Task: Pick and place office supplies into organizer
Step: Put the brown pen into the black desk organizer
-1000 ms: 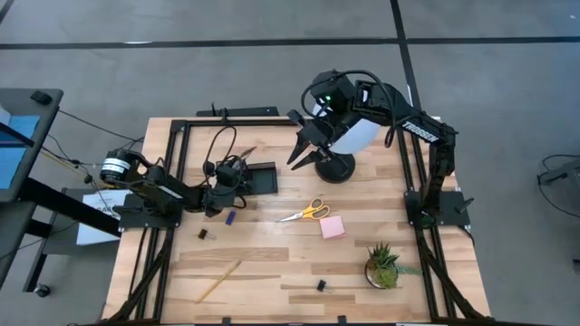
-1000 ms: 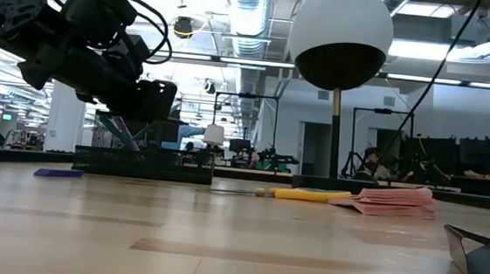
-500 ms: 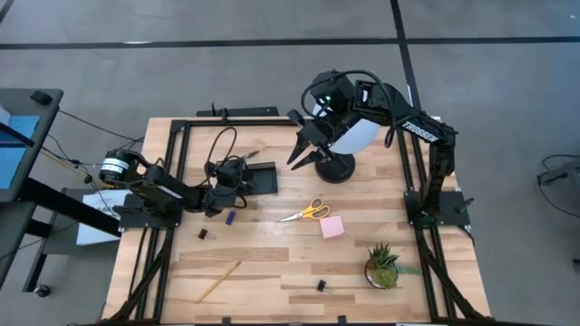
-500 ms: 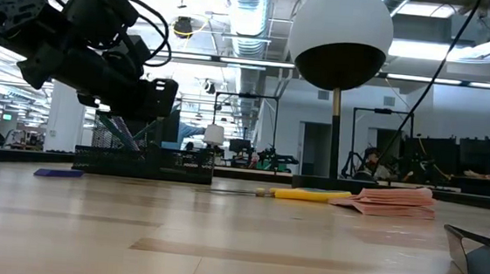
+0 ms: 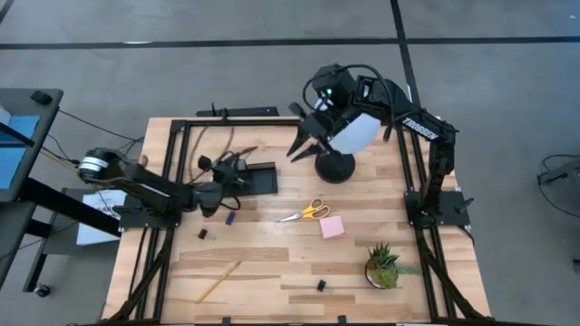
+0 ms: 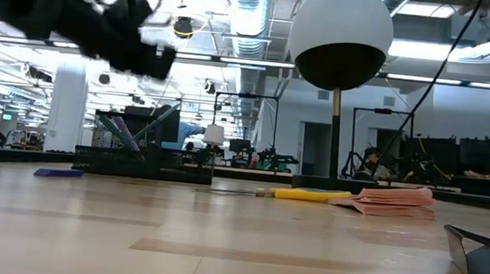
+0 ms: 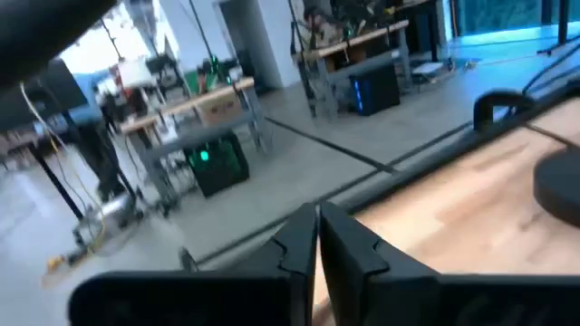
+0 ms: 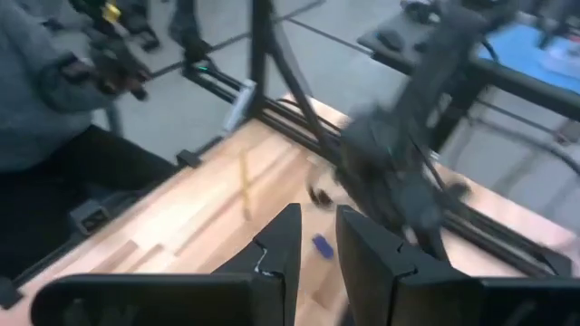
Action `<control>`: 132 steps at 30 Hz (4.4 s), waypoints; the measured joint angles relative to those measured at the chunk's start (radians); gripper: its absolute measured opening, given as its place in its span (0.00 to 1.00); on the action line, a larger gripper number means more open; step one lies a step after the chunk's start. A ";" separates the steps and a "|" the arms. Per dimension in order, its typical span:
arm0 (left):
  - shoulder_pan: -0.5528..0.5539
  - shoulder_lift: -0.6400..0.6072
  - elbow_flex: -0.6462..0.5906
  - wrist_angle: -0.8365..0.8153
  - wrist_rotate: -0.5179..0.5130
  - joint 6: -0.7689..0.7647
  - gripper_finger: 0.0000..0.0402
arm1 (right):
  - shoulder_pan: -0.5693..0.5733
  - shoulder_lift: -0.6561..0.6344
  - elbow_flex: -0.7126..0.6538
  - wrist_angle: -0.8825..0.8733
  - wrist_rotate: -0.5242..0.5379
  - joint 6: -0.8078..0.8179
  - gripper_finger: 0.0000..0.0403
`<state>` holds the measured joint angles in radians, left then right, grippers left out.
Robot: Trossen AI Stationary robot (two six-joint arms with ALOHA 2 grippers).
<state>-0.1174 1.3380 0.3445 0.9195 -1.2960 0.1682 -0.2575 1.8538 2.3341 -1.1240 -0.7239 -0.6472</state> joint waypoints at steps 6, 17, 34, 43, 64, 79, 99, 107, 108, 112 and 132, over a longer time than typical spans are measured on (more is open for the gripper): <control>0.025 -0.302 0.041 -0.068 0.042 0.269 0.17 | -0.074 0.000 0.000 -0.007 -0.007 0.019 0.16; 0.508 -0.600 0.354 -1.093 0.665 -0.038 0.42 | -0.056 0.021 0.003 -0.002 -0.013 0.010 0.16; 1.151 -0.105 0.598 -1.695 1.307 0.068 0.43 | 0.006 0.246 0.002 -0.148 -0.079 0.041 0.16; 1.137 0.093 0.598 -1.701 1.400 0.181 0.43 | 0.094 0.477 0.000 -0.262 -0.094 0.005 0.16; 1.031 0.239 0.598 -1.655 1.430 0.370 0.43 | 0.263 0.716 0.000 -0.094 -0.140 0.020 0.16; 1.038 0.362 0.649 -1.613 1.447 0.389 0.43 | 0.255 0.704 0.000 -0.064 -0.139 0.010 0.16; 1.031 0.314 0.903 -1.859 1.335 0.360 0.43 | 0.222 0.704 0.000 -0.079 -0.139 0.010 0.16; 1.050 0.383 0.835 -1.794 1.338 0.355 0.43 | 0.223 0.704 0.000 -0.080 -0.140 0.010 0.16; 1.051 0.399 0.829 -1.787 1.335 0.362 0.43 | 0.223 0.704 0.000 -0.080 -0.140 0.010 0.16; 1.075 0.455 0.825 -1.749 1.362 0.367 0.43 | 0.223 0.704 0.000 -0.080 -0.140 0.010 0.16; 1.072 0.539 0.828 -1.764 1.393 0.380 0.43 | 0.222 0.704 0.000 -0.080 -0.140 0.008 0.16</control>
<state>0.9543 1.8772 1.1730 -0.8450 0.0973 0.5477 -0.0358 2.5580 2.3344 -1.2040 -0.8638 -0.6395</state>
